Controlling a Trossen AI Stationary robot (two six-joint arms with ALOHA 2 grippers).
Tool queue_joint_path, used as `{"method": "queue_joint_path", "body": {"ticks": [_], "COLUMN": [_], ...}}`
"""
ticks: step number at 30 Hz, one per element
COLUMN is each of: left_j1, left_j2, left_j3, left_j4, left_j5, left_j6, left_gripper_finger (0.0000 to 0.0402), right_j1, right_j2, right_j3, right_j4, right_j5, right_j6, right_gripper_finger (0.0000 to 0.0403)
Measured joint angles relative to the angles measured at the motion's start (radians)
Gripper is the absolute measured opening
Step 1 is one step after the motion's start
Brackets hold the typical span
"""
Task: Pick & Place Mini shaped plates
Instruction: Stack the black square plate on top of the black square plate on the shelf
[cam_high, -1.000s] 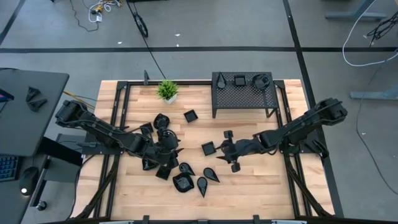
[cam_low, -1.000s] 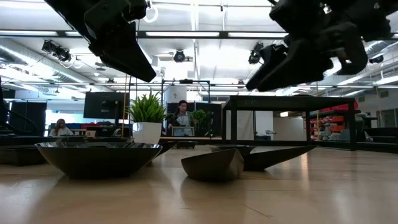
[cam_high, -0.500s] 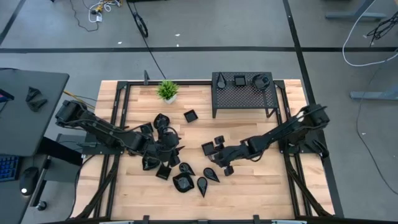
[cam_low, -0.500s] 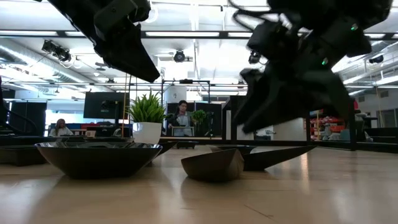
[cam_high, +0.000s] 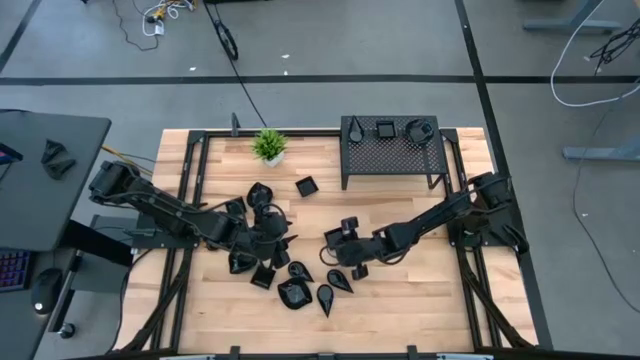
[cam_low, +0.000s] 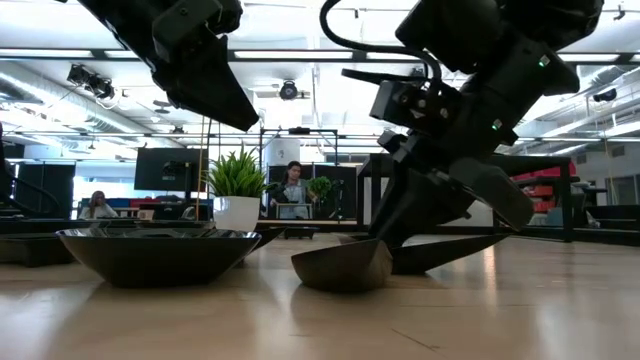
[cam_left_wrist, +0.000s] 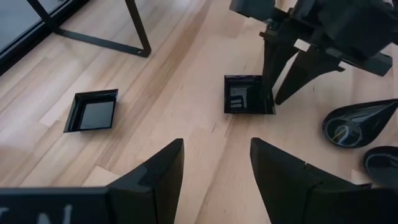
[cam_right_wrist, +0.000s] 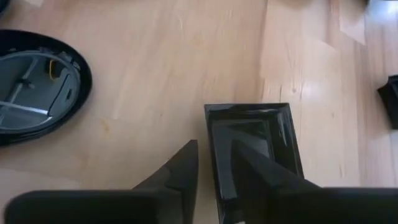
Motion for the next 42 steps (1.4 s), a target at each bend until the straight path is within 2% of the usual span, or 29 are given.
{"method": "queue_joint_path", "body": {"ticks": [10, 14, 18, 26, 31, 36, 42], "left_j1": [0.000, 0.000, 0.000, 0.000, 0.000, 0.000, 0.000], "left_j2": [0.000, 0.000, 0.000, 0.000, 0.000, 0.000, 0.000], "left_j3": [0.000, 0.000, 0.000, 0.000, 0.000, 0.000, 0.000], "left_j4": [0.001, 0.001, 0.000, 0.001, 0.002, 0.002, 0.002], "left_j5": [0.000, 0.000, 0.000, 0.000, 0.000, 0.000, 0.000], "left_j6": [0.000, 0.000, 0.001, 0.001, 0.001, 0.002, 0.002], "left_gripper_finger": [0.0193, 0.0193, 0.0193, 0.0193, 0.0193, 0.0193, 0.0193], "right_j1": [0.000, 0.001, 0.010, 0.057, 0.059, -0.038, -0.312], "right_j2": [-0.002, -0.018, -0.064, -0.270, -0.458, -0.624, -0.717], "right_j3": [0.000, 0.000, 0.005, 0.043, 0.093, 0.131, 0.131], "right_j4": [-0.033, -0.029, -0.039, -0.054, -0.213, -0.440, -0.609], "right_j5": [0.001, 0.003, -0.002, 0.008, 0.157, 0.289, 0.269], "right_j6": [0.006, -0.002, 0.000, -0.078, -0.114, -0.177, -0.339], "right_gripper_finger": [0.0014, 0.0004, 0.0012, 0.0013, 0.0006, 0.0005, 0.0006]}}
